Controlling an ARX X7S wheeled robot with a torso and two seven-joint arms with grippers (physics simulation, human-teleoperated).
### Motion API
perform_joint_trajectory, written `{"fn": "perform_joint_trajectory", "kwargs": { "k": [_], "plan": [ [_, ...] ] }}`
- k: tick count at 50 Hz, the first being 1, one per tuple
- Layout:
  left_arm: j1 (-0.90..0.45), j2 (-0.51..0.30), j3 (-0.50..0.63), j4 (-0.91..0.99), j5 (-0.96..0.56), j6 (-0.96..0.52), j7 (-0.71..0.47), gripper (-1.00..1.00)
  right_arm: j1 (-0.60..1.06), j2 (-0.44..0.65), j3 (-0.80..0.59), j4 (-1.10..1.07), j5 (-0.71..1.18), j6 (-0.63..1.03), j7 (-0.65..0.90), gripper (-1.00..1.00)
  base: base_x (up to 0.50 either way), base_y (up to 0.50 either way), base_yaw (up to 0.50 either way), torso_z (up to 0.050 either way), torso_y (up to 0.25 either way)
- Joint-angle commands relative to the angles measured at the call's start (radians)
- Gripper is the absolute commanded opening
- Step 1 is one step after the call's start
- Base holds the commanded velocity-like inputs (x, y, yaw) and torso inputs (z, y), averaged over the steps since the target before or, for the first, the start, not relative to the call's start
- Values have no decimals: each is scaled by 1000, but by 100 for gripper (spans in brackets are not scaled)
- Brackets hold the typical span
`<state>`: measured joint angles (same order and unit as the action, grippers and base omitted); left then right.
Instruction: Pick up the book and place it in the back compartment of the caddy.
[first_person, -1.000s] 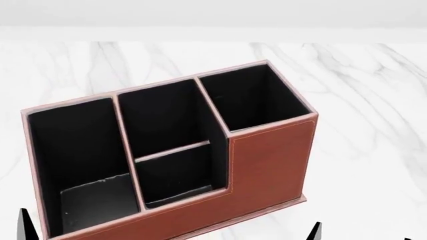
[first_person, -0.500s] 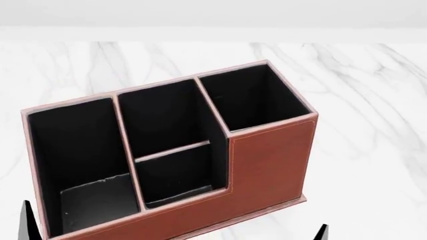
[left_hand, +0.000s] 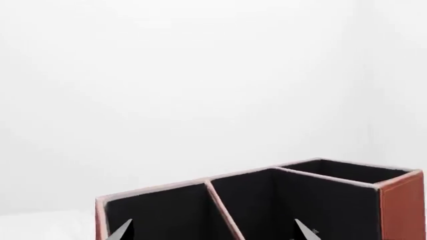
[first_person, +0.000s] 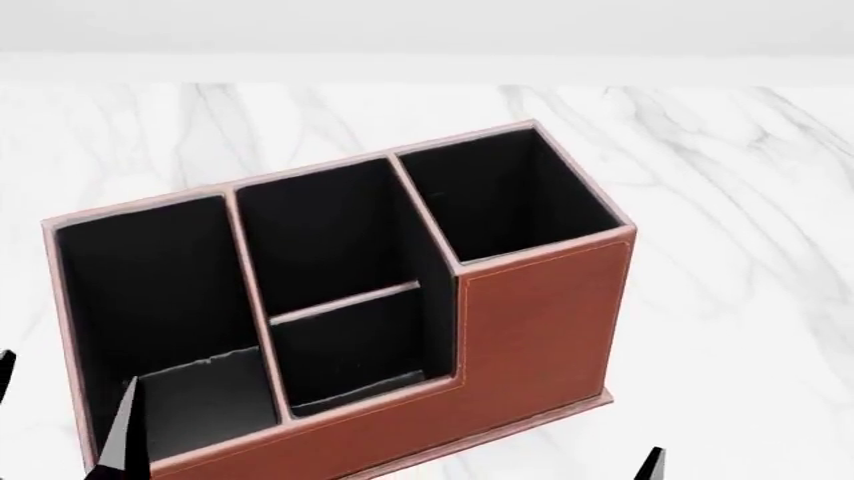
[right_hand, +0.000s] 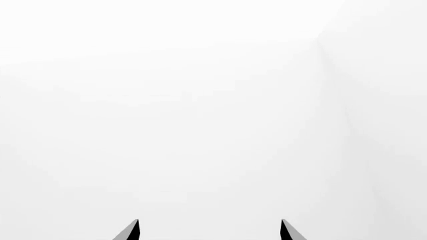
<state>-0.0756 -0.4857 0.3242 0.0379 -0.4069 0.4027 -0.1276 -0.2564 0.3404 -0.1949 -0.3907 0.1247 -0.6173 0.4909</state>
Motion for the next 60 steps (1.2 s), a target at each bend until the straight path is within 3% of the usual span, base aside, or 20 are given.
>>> {"fn": "perform_joint_trajectory", "kwargs": {
  "k": [1,6,27,60],
  "plan": [
    [-35,-36,43,23,-232,-48,177,100,8,0,-4,9,2,1,2,100,0,0,0,0,0],
    [-34,-64,65,63,-322,-83,244,100,6,2,-4,7,2,0,3,100,0,0,0,0,0],
    [-54,-109,160,79,-325,-157,369,100,18,0,-16,24,-3,1,4,100,0,0,0,0,0],
    [-75,-121,247,82,-304,-229,439,100,18,5,-25,24,-8,2,10,100,0,0,0,0,0]
  ]
}}
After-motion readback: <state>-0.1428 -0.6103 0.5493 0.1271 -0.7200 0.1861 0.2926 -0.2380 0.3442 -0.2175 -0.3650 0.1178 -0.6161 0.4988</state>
